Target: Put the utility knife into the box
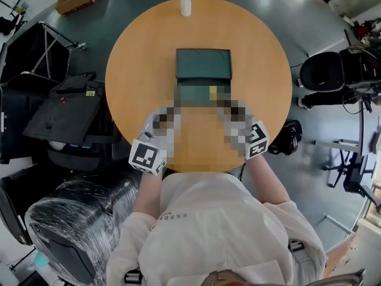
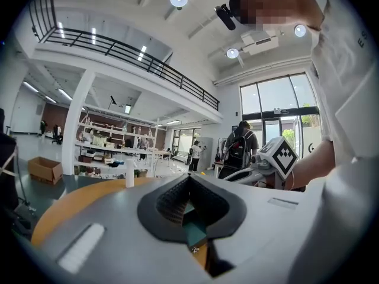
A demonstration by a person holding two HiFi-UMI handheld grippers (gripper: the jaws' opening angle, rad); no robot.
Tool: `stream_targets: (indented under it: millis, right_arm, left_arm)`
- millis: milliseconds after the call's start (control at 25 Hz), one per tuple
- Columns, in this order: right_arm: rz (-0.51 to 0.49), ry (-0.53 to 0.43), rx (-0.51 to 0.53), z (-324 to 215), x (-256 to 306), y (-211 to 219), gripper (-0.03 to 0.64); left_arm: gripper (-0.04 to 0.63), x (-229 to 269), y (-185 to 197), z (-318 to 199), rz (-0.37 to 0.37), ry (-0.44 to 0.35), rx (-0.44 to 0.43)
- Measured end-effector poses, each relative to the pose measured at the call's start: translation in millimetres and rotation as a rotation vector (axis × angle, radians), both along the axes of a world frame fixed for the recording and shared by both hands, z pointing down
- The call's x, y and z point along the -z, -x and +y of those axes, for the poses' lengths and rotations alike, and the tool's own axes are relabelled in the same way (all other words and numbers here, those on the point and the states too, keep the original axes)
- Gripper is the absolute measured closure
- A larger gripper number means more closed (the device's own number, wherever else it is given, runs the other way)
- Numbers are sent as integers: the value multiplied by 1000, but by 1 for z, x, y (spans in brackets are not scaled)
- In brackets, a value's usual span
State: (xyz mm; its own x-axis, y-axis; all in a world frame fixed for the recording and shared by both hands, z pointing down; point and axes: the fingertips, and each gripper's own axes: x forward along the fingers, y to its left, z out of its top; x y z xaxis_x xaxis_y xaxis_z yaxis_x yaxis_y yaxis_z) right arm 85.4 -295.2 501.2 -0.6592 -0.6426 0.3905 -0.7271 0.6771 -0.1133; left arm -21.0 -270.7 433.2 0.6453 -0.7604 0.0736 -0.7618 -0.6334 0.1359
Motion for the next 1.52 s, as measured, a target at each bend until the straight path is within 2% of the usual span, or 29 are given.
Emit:
stream_targets:
  millis: [120,280,560,760,920,1080,1200,1240,1360,1520]
  right_arm:
    - [37,50,35,-18,-25,15,561]
    - [105,162,118,-38,-74,37,561]
    - [256,348,221,-57,-155,55,561]
    - [407,401,250,-64,-197,47,561]
    - [475,427,223,-68,-214,40,560]
    - [521,432,205,-70,-223,35,560]
    - [516,421,205,-71,-221,37,556]
    - [501,407,204,-71,-216,39,533]
    - [418,310,200,-74,-181,47,520]
    - [252,112,149,-71,-106,48,520]
  left_arm:
    - [578,-9,5,-19,14,20,-15]
    - [578,-21,9,-37,19,50,-28]
    - [578,-44,26,-48,28,110,6]
    - [578,-59,36,-48,27,131,29]
    - [578,-67,41,-45,31,148,42]
    - [578,-76,40,-41,28,168,40]
    - [578,-78,39,-39,29,187,41]
    - [578,-76,39,-39,37,191,48]
    - [578,-58,39,-41,76,168,69]
    - [578,-38,34,-38,76,129,83]
